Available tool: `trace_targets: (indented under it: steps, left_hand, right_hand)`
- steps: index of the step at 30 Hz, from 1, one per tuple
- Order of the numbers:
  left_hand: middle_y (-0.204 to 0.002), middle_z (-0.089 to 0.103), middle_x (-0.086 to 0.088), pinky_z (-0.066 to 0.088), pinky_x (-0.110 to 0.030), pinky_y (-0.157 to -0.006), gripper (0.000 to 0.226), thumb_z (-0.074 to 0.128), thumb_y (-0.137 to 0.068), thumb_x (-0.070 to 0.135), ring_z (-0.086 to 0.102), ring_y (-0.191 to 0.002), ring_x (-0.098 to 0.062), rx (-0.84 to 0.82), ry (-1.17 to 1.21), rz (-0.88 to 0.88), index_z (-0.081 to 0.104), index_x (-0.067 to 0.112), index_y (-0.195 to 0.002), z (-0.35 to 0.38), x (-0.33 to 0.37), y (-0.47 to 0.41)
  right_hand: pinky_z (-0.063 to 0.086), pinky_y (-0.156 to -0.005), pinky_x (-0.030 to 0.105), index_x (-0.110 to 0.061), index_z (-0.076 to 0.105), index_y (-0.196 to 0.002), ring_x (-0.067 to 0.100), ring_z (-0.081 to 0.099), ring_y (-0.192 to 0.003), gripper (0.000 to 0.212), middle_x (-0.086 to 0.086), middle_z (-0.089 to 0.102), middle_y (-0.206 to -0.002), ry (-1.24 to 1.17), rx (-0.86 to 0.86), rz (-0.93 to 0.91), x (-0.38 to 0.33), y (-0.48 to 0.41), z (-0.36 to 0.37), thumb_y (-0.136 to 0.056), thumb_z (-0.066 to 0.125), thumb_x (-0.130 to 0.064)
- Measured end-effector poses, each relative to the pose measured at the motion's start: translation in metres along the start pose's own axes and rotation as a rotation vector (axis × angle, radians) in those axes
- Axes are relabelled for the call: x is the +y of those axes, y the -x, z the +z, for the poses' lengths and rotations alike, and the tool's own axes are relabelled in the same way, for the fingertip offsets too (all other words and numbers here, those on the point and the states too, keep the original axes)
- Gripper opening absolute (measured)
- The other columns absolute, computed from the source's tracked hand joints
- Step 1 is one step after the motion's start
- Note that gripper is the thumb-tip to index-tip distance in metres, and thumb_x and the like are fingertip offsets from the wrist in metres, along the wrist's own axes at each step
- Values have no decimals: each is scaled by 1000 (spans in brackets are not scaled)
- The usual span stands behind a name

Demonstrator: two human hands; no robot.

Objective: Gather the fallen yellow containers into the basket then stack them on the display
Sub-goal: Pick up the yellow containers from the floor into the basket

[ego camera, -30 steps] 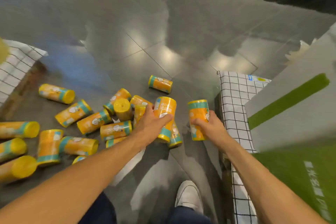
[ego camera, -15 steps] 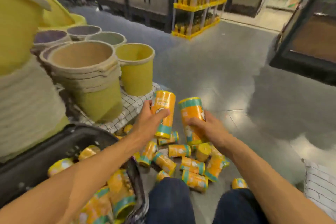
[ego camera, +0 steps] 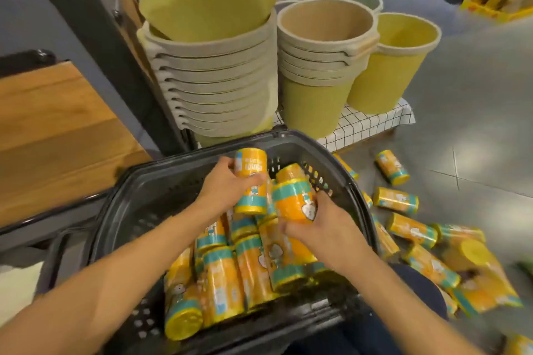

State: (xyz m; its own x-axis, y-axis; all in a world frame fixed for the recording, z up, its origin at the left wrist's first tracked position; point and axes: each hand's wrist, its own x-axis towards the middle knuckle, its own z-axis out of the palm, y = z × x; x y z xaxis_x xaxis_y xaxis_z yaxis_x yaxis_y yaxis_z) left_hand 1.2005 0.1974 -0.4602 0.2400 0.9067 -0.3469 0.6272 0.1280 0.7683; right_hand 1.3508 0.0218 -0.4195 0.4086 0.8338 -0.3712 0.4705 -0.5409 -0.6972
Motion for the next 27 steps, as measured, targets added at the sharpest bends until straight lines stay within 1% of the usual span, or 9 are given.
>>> trace_targets:
  steps: [4,7,9,11,14,17,22,25,27]
  left_hand:
    - [-107,68,5,59,-45,-88,63,86,-70,60,69,-95,-16,57,-54,-85,54,24,-110,-9,-34,-7]
    - [-110,68,1,58,-47,-88,74,82,-64,70,68,-97,-21,75,-127,-163,53,21,-112,-20,-59,-12]
    - [-112,68,-1,58,-47,-89,82,78,-60,77,68,-100,-24,94,-151,-197,54,20,-113,-25,-74,-12]
    - [-114,66,-2,56,-47,-91,80,78,-66,75,66,-104,-26,99,-206,-168,52,19,-117,-26,-79,-8]
    - [-132,52,-9,52,-49,-99,96,73,-70,78,59,-119,-31,99,-306,-158,48,14,-137,-25,-84,-8]
    - [-130,59,-8,55,-50,-96,101,69,-65,86,62,-116,-30,93,-294,-151,48,15,-134,-27,-89,-12]
    - [-126,63,-7,58,-49,-91,99,71,-70,82,66,-111,-29,9,-319,-174,36,13,-132,-32,-85,-14]
    - [-145,47,-16,51,-51,-101,101,63,-80,78,54,-128,-35,-36,-479,-163,28,10,-145,-37,-70,-14]
    - [-151,40,-15,46,-51,-106,88,56,-89,71,45,-137,-37,1,-548,-83,32,12,-149,-37,-50,-10]
  right_hand:
    - [48,-80,32,-23,51,-120,15,60,-99,68,-8,59,-109,120,-91,-6,-2,2,55,-74,76,-67]
    - [46,-96,36,-18,51,-129,23,56,-118,79,0,57,-125,252,-109,-43,-9,5,91,-75,70,-73]
    - [46,-98,34,-17,50,-131,24,55,-121,82,2,56,-129,327,-88,-73,-13,8,110,-75,69,-74]
    - [48,-98,33,-17,45,-133,24,55,-123,83,3,55,-132,383,-73,-116,-18,10,127,-78,68,-74]
    - [48,-100,34,-16,39,-137,24,55,-124,86,5,52,-134,401,-105,-96,-23,11,143,-80,68,-74]
    - [49,-100,34,-16,37,-139,24,55,-123,89,5,51,-133,411,-110,-99,-22,7,145,-79,67,-75]
    - [48,-99,33,-17,39,-135,24,57,-122,84,4,53,-131,396,-118,-72,-21,7,143,-80,66,-75]
    - [48,-92,31,-17,51,-128,22,61,-115,59,4,63,-125,339,-120,-80,-25,3,127,-95,56,-65]
    - [48,-82,31,-18,58,-123,20,65,-106,44,2,69,-117,226,-81,-76,-26,-7,101,-101,52,-56]
